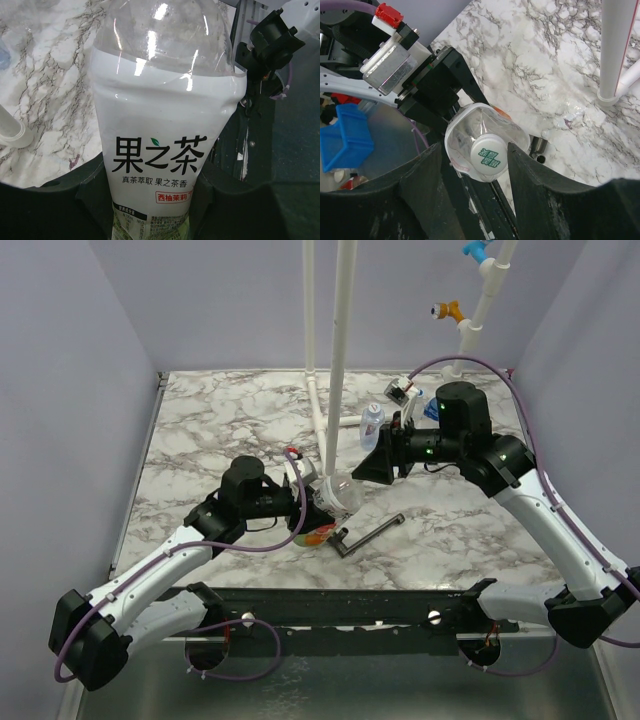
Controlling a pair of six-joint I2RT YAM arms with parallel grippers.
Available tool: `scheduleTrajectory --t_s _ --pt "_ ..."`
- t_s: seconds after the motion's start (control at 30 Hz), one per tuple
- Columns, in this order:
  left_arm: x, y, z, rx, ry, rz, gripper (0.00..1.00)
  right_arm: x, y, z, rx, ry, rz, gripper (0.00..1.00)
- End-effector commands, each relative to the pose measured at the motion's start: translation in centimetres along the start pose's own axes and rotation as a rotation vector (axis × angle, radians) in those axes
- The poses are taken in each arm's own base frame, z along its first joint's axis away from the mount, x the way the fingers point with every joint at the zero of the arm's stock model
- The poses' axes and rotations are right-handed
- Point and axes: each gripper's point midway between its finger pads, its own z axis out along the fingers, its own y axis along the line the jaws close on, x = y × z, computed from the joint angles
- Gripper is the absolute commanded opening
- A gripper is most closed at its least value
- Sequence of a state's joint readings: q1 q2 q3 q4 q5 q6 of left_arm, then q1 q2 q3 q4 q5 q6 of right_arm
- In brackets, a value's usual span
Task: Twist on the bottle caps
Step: Screw the bottle cap onto the plastic bottle.
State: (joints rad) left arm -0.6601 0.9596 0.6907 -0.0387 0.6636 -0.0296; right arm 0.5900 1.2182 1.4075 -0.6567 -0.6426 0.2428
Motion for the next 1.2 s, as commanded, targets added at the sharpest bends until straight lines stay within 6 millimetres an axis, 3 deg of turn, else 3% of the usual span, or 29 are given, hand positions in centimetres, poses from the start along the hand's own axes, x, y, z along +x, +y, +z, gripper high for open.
scheduleTrajectory --t_s 0.0,0.23,0.6,0.7,0.77,0.9,1.17 --pt "-0.3 -0.3 0.1 0.029 -0.019 0.001 0.0 0.3 -0.5 -0.1 0.036 0.02 -0.014 0.58" --pt "-0.1 -0.2 0.2 0.029 -0.012 -0.008 0.0 0.2 -1.2 -0.1 0.079 0.019 -0.011 0.58" --pt "-0.5 0.0 0.5 0.031 -0.028 0.004 0.0 0.4 -1.2 0.3 0.068 0.03 0.006 0.49" --pt "-0.4 0.1 0.5 0.029 -0.027 0.002 0.0 0.3 -1.3 0.4 0.076 0.032 0.017 0.42" --pt "-0.3 0.3 0.6 0.021 -0.023 -0.001 0.0 0.4 -1.5 0.5 0.085 0.038 0.035 0.31" --pt "-0.4 1.9 0.8 -0.065 -0.027 -0.021 0.0 1.0 -2.2 0.7 0.126 0.052 0.104 0.2" --pt "-2.5 4.2 1.0 -0.32 -0.113 0.08 0.0 4.1 -4.3 1.7 0.262 0.104 0.409 0.15"
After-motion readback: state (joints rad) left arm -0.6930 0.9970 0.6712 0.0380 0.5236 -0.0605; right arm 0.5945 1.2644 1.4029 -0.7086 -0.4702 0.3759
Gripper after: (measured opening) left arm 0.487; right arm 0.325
